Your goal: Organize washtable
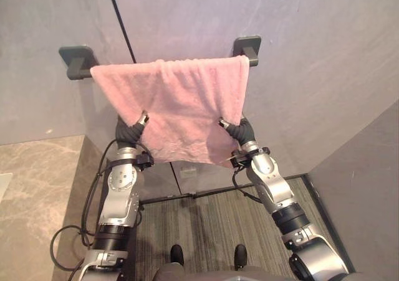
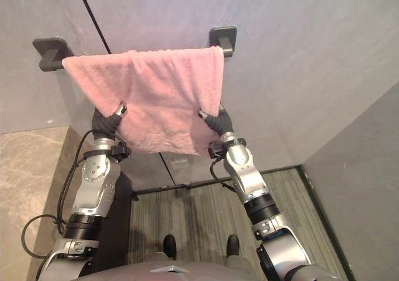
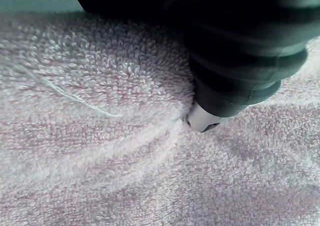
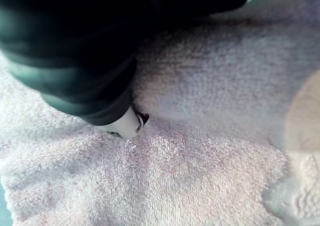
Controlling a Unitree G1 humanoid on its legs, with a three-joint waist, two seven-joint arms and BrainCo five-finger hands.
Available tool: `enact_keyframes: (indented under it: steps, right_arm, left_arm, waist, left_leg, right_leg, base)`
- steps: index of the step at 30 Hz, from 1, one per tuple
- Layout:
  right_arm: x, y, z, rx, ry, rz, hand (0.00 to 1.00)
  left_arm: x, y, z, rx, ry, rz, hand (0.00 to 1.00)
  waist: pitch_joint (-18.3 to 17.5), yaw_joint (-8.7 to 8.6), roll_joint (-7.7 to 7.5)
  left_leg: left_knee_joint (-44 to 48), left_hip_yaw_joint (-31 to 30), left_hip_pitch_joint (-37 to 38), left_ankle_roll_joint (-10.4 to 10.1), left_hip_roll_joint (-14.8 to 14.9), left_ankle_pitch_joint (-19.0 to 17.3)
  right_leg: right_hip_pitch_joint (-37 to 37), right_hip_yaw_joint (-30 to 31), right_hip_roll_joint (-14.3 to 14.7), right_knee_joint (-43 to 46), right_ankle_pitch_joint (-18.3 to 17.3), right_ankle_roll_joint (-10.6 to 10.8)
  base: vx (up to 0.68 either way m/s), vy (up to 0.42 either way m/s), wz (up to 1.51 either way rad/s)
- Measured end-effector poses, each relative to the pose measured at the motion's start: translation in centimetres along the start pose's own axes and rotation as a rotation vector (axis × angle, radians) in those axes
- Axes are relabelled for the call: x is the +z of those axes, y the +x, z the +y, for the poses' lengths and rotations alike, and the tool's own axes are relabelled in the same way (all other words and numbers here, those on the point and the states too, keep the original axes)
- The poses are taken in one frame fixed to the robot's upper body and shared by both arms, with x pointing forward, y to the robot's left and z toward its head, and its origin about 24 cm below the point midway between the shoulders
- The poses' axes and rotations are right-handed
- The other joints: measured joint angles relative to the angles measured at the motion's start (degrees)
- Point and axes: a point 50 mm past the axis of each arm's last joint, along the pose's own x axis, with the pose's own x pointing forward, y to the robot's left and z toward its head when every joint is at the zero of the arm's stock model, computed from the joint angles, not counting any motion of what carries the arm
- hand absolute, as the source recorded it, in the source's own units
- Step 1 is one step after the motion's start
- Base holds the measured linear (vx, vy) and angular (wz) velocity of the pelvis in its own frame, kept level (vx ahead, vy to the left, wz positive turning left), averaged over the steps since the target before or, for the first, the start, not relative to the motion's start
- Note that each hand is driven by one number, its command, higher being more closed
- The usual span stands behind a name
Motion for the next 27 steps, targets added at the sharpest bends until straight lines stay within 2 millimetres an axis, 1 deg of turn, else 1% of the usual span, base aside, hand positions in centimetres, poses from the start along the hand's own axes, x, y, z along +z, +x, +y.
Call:
enact_keyframes:
  steps: [11, 18, 23, 24, 25, 26, 27]
  right_arm:
    - [0.0, -0.1, -0.4, -0.014, -0.035, -0.001, 1.00]
    - [-0.1, -0.1, -0.9, -0.039, -0.047, 0.004, 1.00]
    - [-0.1, 0.1, -1.2, -0.048, -0.064, 0.008, 1.00]
    - [-0.2, 0.1, -1.2, -0.052, -0.062, 0.009, 0.00]
    - [-0.2, 0.1, -1.3, -0.059, -0.060, 0.011, 0.00]
    - [-0.5, 0.1, -1.9, -0.084, -0.054, 0.027, 0.00]
    - [-0.5, 0.1, -2.0, -0.089, -0.054, 0.029, 0.00]
  left_arm:
    - [0.0, -0.1, 0.4, 0.006, 0.030, -0.004, 1.00]
    - [0.0, -0.1, 0.2, -0.015, 0.055, -0.008, 1.00]
    - [0.0, 0.1, 0.1, -0.020, 0.052, -0.008, 1.00]
    - [0.0, 0.1, 0.0, -0.022, 0.050, -0.009, 1.00]
    - [0.0, 0.2, 0.0, -0.021, 0.050, -0.009, 1.00]
    - [-0.1, 0.2, 0.0, -0.022, 0.050, -0.006, 0.00]
    - [-0.1, 0.3, 0.0, -0.022, 0.050, -0.006, 0.00]
  waist:
    - [0.01, 0.24, -0.02]
    - [0.04, 0.89, -0.10]
    - [0.05, 1.12, -0.56]
    - [0.04, 1.12, -0.75]
    - [0.03, 1.12, -0.83]
    - [-0.09, 1.18, -1.05]
    - [-0.12, 1.20, -1.10]
  left_leg:
    - [-0.01, -0.42, -0.03, 0.12, 0.00, 0.08]
    - [-0.02, -0.74, 0.07, 0.13, -0.02, 0.09]
    - [-0.02, -0.76, 0.07, 0.14, -0.01, 0.10]
    - [-0.02, -0.76, 0.07, 0.14, -0.01, 0.11]
    - [-0.02, -0.76, 0.07, 0.14, -0.02, 0.11]
    - [-0.02, -0.75, 0.08, 0.14, -0.05, 0.11]
    - [-0.03, -0.75, 0.08, 0.14, -0.05, 0.11]
  right_leg:
    - [0.24, -0.38, -0.01, 0.21, -0.02, 0.02]
    - [0.55, -0.59, -0.05, 0.23, -0.22, 0.30]
    - [0.56, -0.59, -0.11, 0.23, -0.22, 0.30]
    - [0.56, -0.58, -0.12, 0.23, -0.22, 0.30]
    - [0.56, -0.58, -0.12, 0.23, -0.22, 0.30]
    - [0.56, -0.57, -0.12, 0.24, -0.22, 0.30]
    - [0.56, -0.57, -0.12, 0.24, -0.22, 0.30]
  base:
    - [0.00, 0.000, 0.01]
    - [0.00, 0.000, 0.00]
    - [0.00, 0.000, 0.00]
    - [0.00, 0.000, 0.00]
    - [0.00, 0.000, 0.00]
    - [0.00, 0.000, 0.00]
    - [0.00, 0.000, 0.00]
